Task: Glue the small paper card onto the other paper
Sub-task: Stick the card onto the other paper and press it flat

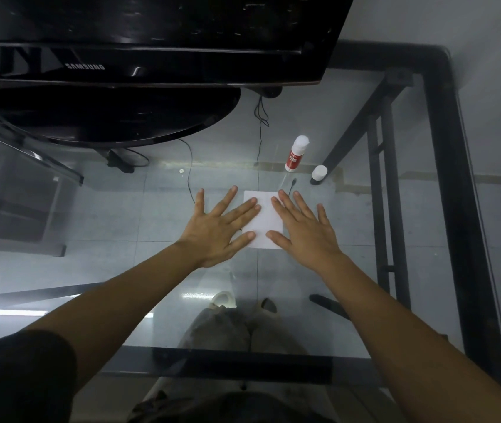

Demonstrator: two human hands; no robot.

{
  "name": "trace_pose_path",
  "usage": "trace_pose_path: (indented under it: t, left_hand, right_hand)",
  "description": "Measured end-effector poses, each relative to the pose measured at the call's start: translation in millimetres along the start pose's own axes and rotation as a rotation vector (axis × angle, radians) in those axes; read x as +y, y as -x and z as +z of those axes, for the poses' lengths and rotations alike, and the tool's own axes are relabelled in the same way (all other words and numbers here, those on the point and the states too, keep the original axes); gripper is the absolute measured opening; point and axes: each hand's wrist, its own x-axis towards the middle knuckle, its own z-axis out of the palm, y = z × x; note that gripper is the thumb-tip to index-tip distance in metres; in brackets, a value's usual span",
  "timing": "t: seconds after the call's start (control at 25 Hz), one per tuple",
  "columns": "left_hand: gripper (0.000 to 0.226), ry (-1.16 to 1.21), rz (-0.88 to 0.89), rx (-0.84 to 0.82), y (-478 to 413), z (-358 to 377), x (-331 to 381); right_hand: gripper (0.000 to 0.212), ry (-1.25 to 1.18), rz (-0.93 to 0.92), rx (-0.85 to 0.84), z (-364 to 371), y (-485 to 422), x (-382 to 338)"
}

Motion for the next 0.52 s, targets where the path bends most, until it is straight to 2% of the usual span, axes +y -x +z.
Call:
trace_pose_path:
  t: [0.2,0.32,0.36,0.44,0.52]
  left_hand:
    - [0.062,-0.074,0.173,-0.058,38,18,1]
    - [0.063,-0.036,0.208,0.006,42,15,0]
    - [0.06,0.048,0.171,0.058,38,10,2]
    - [0.053,0.231,-0.012,0.156,26,3,13]
    - [0.052,0.294,-0.196,0.186,10,3,28]
  right_hand:
    - [0.07,0.015,0.005,-0.009,0,1,-1]
    - [0.07,0.016,0.005,-0.012,0,0,-1]
    - [0.07,0.018,0.006,-0.011,0,0,-2]
    - [0.071,0.021,0.01,-0.01,0,0,-2]
    - [0.072,0.024,0.016,-0.01,0,0,-3]
